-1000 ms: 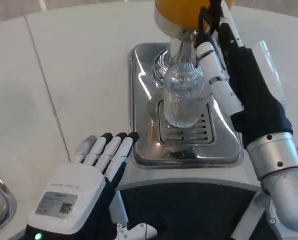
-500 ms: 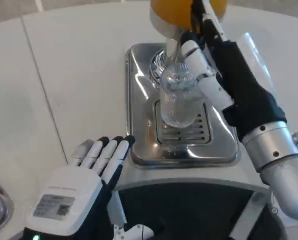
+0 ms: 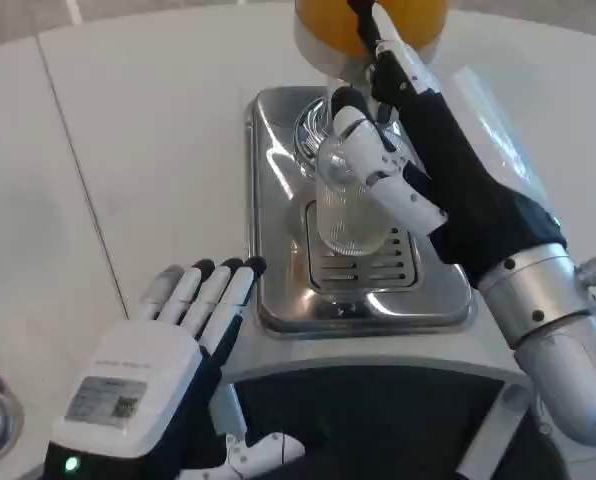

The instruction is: Grasp the cup under the faucet to collect the drink, then remove the cup.

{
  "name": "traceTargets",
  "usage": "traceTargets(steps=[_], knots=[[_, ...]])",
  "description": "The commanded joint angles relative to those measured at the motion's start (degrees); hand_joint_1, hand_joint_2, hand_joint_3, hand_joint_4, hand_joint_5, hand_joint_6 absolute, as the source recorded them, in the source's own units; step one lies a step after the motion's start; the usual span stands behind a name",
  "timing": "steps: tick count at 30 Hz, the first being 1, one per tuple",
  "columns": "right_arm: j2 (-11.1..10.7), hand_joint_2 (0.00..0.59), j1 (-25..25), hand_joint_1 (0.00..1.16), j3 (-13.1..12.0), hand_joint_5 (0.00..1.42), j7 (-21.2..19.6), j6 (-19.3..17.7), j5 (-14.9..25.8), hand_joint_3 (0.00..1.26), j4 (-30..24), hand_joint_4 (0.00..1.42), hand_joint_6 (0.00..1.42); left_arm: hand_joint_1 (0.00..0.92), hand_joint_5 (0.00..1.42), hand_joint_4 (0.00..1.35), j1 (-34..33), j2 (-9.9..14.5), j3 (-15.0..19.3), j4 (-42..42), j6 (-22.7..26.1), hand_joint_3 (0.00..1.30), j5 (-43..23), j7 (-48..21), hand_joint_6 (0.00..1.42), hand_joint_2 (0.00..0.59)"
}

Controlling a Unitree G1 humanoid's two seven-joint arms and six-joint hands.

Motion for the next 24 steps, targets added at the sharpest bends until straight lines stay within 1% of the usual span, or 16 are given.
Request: traceTargets(steps=[1,4,8,13,15,19,24], knots=[[-1.5,0.570,0.8,0.00,1.3,0.00,1.6,0.2,-2.9,0.00,-0.8,0.00,0.00,0.000,0.00,0.00,-1.2,-1.4,0.0,1.8,1.2,0.00,0.4,2.5,0.00,0.131],[-1.6,0.571,1.0,0.00,1.4,0.00,1.6,0.2,-4.8,0.00,-1.6,0.00,0.00,0.000,0.00,0.00,-3.2,-2.7,-0.8,3.0,2.8,0.00,1.3,2.9,0.00,0.126],[-1.8,0.573,1.3,0.00,1.3,0.00,1.9,0.3,-7.8,0.00,-2.8,0.00,0.00,0.000,0.00,0.00,-5.0,-3.3,-1.9,3.6,4.0,0.00,1.8,2.9,0.00,0.122],[-3.5,0.575,1.1,0.00,1.5,0.00,3.1,-0.4,-12.7,0.00,-4.3,0.00,0.00,0.000,0.00,0.00,-6.2,-3.9,-3.3,4.0,4.9,0.00,1.7,2.4,0.00,0.125],[-4.2,0.577,1.0,0.00,1.5,0.00,3.8,-0.6,-14.1,0.01,-4.5,0.00,0.00,0.000,0.00,0.00,-6.5,-4.2,-3.9,4.4,5.3,0.00,1.7,2.5,0.00,0.125],[-5.3,0.580,1.1,0.00,1.3,0.00,5.4,-1.1,-15.8,0.02,-4.4,0.00,0.00,0.000,0.00,0.00,-7.9,-4.7,-5.2,5.4,5.8,0.00,2.4,2.6,0.00,0.125],[-6.0,0.580,1.1,0.00,0.4,0.00,6.6,-0.8,-16.4,0.02,-4.4,0.00,0.00,0.000,0.00,0.00,-9.5,-5.3,-6.4,6.2,6.6,0.00,3.1,2.9,0.00,0.125]])
